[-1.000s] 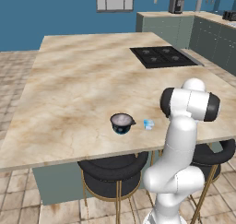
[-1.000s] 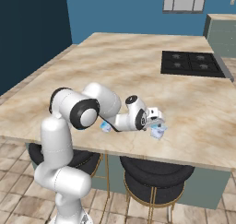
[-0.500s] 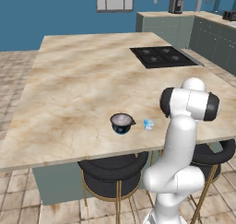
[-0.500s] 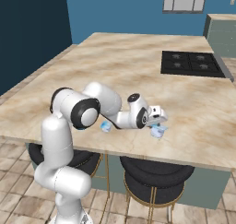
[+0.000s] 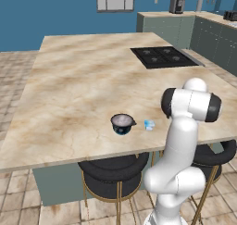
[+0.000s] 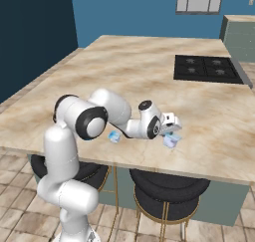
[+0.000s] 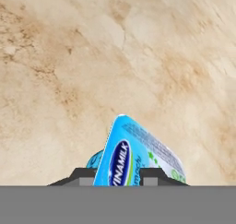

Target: Stack the yogurt containers by placing the smaller containers on top of the larger containers.

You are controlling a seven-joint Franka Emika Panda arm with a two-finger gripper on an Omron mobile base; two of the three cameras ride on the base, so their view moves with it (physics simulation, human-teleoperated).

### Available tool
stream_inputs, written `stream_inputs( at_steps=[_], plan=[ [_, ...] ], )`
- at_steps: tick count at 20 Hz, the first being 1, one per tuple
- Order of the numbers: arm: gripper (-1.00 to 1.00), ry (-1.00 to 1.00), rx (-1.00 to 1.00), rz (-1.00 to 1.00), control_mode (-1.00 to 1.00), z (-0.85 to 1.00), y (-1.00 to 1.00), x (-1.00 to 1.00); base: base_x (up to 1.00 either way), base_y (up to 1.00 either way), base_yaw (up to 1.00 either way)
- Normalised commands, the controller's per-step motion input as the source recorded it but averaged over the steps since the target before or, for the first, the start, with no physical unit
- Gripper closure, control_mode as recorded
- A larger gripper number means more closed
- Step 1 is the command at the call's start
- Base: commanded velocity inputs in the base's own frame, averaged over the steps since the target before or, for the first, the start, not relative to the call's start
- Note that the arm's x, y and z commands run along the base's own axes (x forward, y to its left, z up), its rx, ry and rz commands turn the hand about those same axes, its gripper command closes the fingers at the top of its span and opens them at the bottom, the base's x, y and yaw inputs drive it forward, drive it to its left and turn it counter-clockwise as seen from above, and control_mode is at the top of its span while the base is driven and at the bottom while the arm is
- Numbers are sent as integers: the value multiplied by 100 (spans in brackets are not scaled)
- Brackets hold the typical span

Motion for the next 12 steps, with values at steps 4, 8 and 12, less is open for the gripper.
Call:
stream_inputs(
  at_steps=[4,8,12],
  plan=[
    [100,-14,-1,2,-100,22,0,-12,0,0,0],
    [100,-16,-1,2,-100,27,0,-16,0,0,0],
    [100,-17,-2,1,-100,40,0,-17,0,0,0]
  ],
)
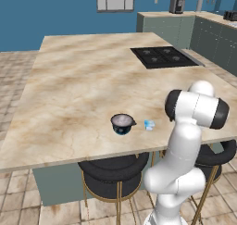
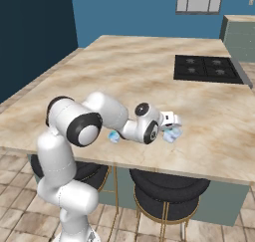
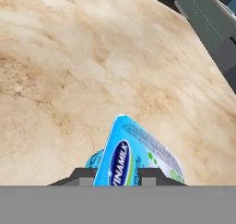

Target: Stack the yogurt containers by placing the smaller containers on top of the larger containers.

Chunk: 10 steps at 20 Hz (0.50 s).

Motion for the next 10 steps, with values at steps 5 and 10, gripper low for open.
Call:
stream_inputs(
  at_steps=[5,10],
  plan=[
    [100,-14,-3,1,-100,34,9,-16,0,0,0],
    [100,-9,-4,0,-100,33,18,-16,0,0,0]
  ],
)
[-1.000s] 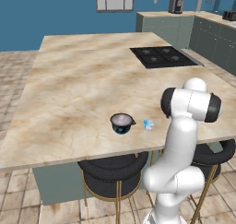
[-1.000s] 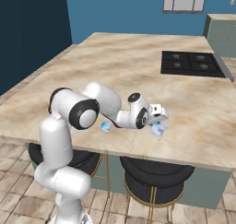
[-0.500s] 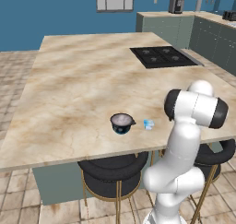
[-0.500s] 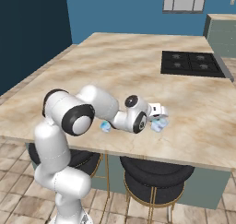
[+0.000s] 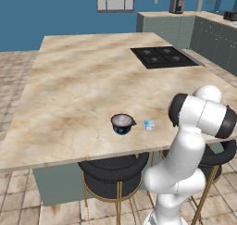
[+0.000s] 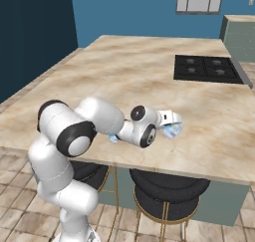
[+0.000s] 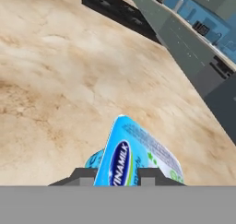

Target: Stack the yogurt containers by placing the smaller containers on top of the larger containers.

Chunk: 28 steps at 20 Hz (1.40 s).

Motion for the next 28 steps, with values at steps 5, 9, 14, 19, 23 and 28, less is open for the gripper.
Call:
stream_inputs(
  at_steps=[5,9,14,19,23,28],
  plan=[
    [100,-9,-4,0,-100,33,27,-16,0,0,0],
    [100,-8,0,0,-100,33,31,-15,0,0,0],
    [100,-1,0,0,-100,27,35,-15,0,0,0],
    [100,3,-1,0,-100,22,41,-10,0,0,0],
    [100,5,-2,0,-100,22,44,-5,0,0,0],
    [100,6,-2,0,-100,22,44,-5,0,0,0]
  ],
)
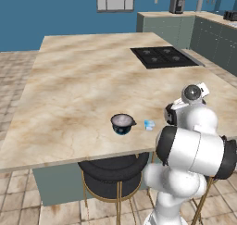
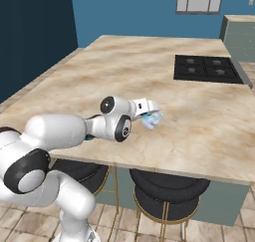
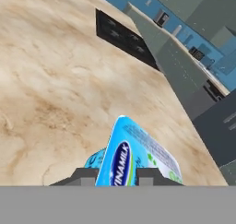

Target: Stack the yogurt containers by placing the smaller containers on top of the larger containers.

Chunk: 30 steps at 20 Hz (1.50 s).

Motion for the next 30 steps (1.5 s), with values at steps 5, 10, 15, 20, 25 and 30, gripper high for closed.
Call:
stream_inputs(
  at_steps=[5,10,15,20,25,30],
  plan=[
    [100,6,-3,1,-100,19,47,-9,0,0,0],
    [100,7,-6,1,-100,11,51,-7,0,0,0],
    [100,7,-9,0,-100,6,51,-3,0,0,0],
    [100,7,-7,0,-100,9,51,0,0,0,0],
    [100,6,-6,0,-100,9,51,-2,0,0,0],
    [100,4,-5,0,-100,7,47,-8,0,0,0]
  ],
)
